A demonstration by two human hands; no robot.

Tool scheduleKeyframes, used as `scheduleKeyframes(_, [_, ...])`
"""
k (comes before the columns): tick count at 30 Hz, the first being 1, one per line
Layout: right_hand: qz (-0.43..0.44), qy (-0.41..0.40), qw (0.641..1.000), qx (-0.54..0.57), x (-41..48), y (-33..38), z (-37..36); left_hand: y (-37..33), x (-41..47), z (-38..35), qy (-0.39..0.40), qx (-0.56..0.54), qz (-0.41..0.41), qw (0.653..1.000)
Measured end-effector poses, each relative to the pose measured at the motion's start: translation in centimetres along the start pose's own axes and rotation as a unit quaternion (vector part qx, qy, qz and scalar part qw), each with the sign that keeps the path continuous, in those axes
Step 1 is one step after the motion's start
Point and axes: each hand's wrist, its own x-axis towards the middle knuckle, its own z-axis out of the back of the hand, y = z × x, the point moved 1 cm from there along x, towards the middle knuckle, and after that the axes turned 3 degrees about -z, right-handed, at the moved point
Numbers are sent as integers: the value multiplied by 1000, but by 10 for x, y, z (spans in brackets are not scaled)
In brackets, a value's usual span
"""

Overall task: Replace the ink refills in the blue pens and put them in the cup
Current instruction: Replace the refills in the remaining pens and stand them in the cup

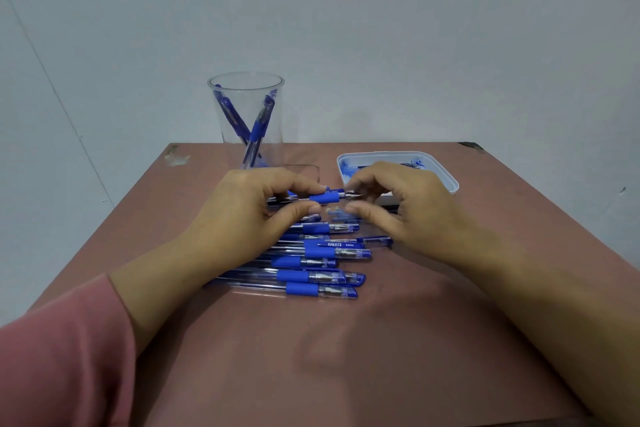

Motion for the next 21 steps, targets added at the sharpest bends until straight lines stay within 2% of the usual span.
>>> scheduleKeyframes(6, [13, -7, 999, -32, 1, 0, -2, -2, 0, 0, -5, 9, -8, 1000])
scheduleKeyframes(9, [-26, 10, 1000, 0, 2, 1, -1, -1, 0, 0, -1, 24, -12, 1000])
scheduleKeyframes(12, [-102, 70, 992, 5, 2, -8, 11, 3, 1, 2, -7, 38, 0, 999])
scheduleKeyframes(15, [-155, 171, 972, -35, -5, -19, 29, 8, 1, 3, -22, 41, 15, 999])
scheduleKeyframes(18, [-169, 240, 952, -85, -9, -22, 33, 7, 1, 3, -15, 44, 11, 999])
scheduleKeyframes(21, [-169, 261, 944, -107, -8, -20, 28, 6, 1, 3, -1, 41, 7, 999])
